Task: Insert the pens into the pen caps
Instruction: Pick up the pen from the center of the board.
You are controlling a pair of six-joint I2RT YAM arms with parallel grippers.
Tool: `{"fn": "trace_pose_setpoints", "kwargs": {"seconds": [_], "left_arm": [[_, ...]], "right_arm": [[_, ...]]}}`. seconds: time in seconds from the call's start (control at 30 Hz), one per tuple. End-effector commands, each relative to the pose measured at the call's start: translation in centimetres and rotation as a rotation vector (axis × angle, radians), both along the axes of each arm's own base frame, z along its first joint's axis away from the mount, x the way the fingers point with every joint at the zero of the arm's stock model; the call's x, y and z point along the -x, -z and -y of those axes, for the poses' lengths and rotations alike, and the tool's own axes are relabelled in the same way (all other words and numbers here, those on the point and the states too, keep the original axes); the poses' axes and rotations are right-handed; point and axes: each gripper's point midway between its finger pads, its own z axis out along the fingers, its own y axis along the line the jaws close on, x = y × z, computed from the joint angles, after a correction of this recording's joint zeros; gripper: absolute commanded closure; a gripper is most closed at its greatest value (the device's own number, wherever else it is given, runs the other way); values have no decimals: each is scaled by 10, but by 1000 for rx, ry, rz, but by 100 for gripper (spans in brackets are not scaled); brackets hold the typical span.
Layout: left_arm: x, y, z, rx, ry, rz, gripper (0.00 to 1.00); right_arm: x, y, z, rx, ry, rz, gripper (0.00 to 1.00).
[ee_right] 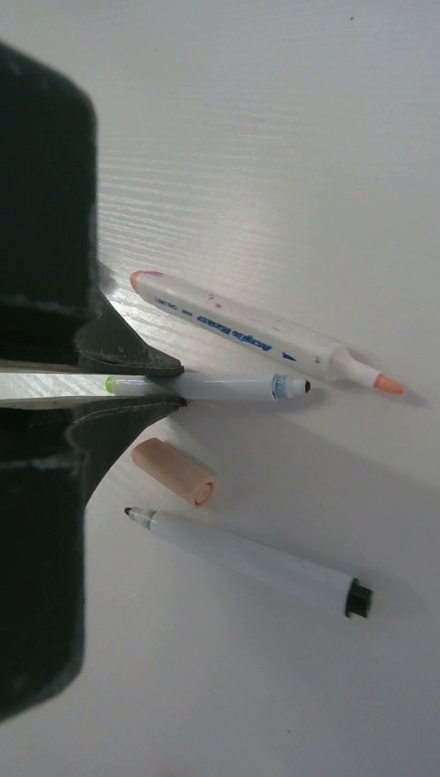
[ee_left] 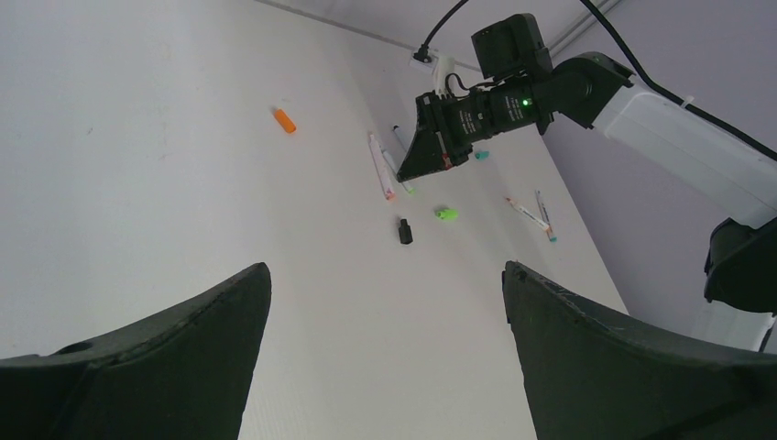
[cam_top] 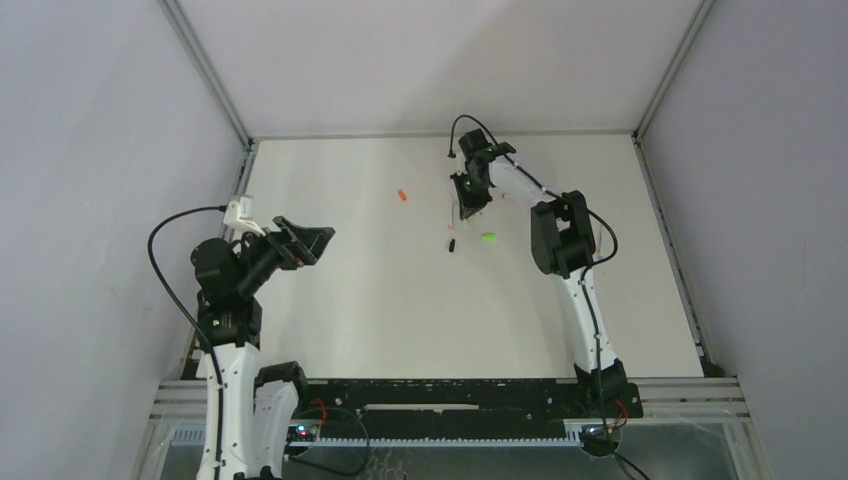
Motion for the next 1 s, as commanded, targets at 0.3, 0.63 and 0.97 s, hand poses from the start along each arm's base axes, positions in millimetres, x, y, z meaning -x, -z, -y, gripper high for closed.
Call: {"fn": "trace_pose_setpoints", "kwargs": {"seconds": [0.3, 0.63, 0.97], "left_arm": [[1, 1, 1, 5, 14, 12, 0], [3, -5, 12, 50, 87, 45, 0], [17, -12, 79, 133, 279, 62, 0]], "right_arm": [[42, -41, 3, -100, 4, -44, 100], [82, -98, 1, -321, -69, 23, 100], [126, -150, 12, -602, -203, 108, 100]]}}
